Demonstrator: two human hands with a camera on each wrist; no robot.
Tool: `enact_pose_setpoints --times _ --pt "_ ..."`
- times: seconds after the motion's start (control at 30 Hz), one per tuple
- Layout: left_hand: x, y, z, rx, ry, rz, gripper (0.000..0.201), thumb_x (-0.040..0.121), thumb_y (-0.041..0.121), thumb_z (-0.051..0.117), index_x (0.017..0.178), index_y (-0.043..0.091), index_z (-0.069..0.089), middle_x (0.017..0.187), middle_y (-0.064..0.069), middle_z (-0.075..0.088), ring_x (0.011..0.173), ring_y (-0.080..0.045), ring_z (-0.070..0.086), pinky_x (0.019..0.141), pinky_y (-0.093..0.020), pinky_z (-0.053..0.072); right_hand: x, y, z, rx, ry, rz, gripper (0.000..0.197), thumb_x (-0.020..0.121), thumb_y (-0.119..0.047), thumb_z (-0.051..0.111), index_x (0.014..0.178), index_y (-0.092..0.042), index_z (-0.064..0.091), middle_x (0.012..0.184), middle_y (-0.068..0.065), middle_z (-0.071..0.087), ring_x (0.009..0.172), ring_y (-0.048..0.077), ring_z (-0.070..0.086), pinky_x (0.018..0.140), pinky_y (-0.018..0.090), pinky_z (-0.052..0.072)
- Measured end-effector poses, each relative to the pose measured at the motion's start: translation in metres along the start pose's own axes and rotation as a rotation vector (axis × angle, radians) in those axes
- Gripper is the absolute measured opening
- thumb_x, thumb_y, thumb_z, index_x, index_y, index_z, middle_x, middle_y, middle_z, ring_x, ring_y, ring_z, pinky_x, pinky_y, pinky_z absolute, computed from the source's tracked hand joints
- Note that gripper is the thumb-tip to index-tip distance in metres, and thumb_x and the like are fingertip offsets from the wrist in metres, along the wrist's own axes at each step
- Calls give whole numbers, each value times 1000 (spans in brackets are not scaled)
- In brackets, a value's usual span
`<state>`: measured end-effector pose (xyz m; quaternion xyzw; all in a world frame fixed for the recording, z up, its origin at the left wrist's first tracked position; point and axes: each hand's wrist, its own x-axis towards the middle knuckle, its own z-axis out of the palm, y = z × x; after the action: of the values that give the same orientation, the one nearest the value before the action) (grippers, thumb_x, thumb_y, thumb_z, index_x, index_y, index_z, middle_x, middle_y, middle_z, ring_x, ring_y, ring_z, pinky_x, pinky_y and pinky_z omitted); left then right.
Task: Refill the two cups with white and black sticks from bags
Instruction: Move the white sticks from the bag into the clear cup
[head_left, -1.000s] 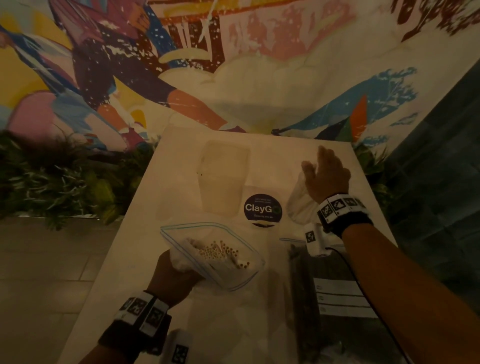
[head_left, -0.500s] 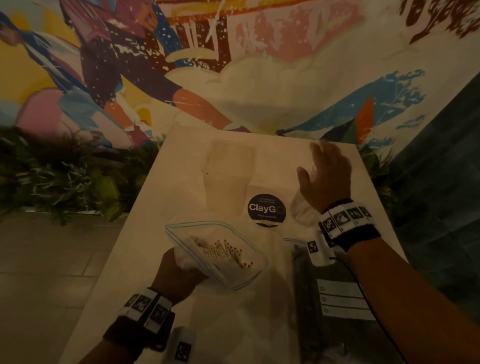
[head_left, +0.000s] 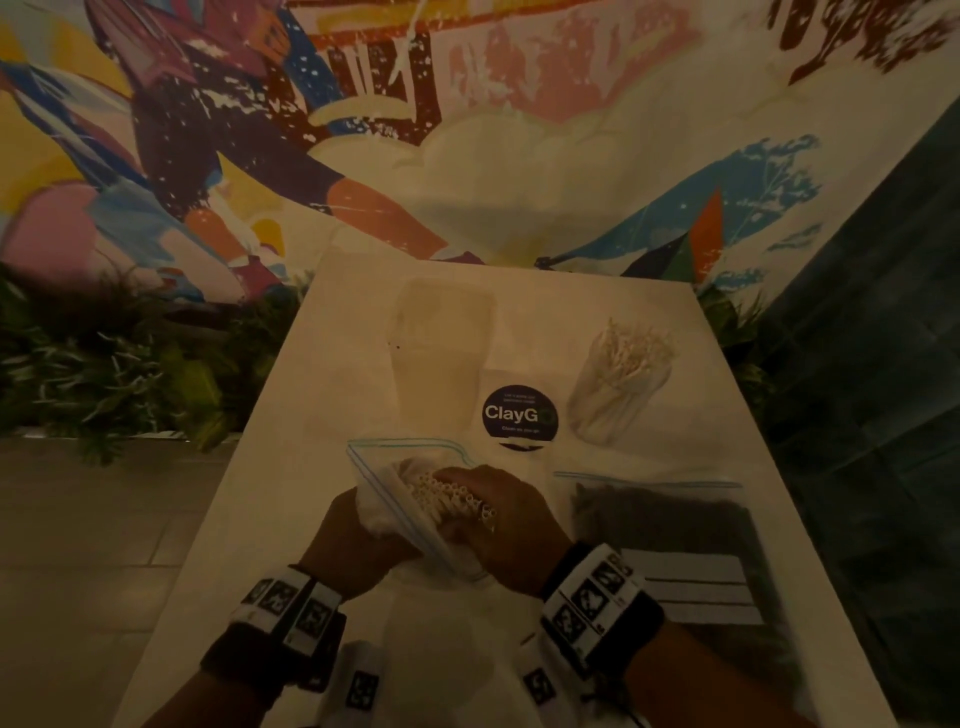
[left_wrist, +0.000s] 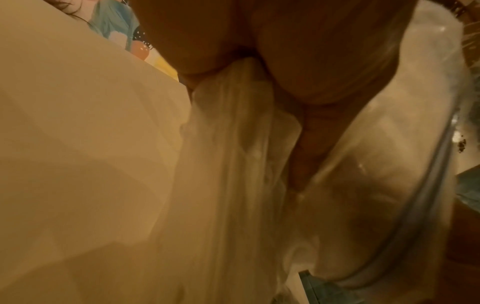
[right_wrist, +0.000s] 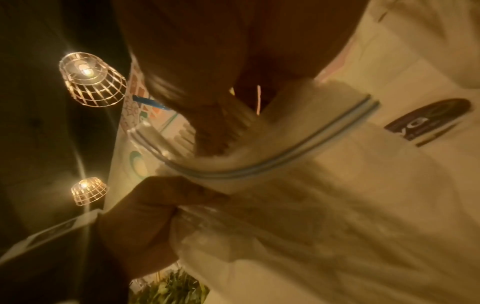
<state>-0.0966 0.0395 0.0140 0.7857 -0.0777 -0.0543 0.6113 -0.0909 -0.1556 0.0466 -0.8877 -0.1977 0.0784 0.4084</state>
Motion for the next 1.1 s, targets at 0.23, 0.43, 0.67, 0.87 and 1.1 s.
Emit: enact_pose_setpoints --times 0.23,0.43,0.67,0.87,1.1 --pt "1 -2 -1 16 43 17 67 40 65 79 99 39 64 92 38 65 90 14 61 79 -14 52 3 10 13 38 212 32 42 70 -52 58 87 -13 58 83 -10 48 76 4 43 68 17 32" --pt "5 -18 -5 76 191 23 42 49 46 70 88 60 64 87 28 69 83 1 66 75 -25 56 4 14 2 64 312 54 47 66 -65 62 64 -30 30 61 -7 34 57 9 33 53 20 26" --pt "5 -20 -2 123 167 57 28 52 49 63 79 56 66 77 29 67 77 12 61 67 -10 47 3 13 -3 -21 232 150 61 63 -55 78 57 -26 25 58 -8 28 54 5 29 55 26 25" --pt "3 -9 -1 178 132 99 33 54 52 63 86 57 64 89 49 57 84 27 52 72 4 39 3 13 -6 117 440 137 55 60 -53 79 59 -12 43 56 -1 41 54 15 40 50 23 33" --pt "2 -7 -2 119 147 92 47 50 46 67 90 68 58 87 46 60 85 23 56 71 2 42 2 21 5 0 189 162 45 71 -38 78 63 -31 35 67 -5 44 64 12 40 57 17 31"
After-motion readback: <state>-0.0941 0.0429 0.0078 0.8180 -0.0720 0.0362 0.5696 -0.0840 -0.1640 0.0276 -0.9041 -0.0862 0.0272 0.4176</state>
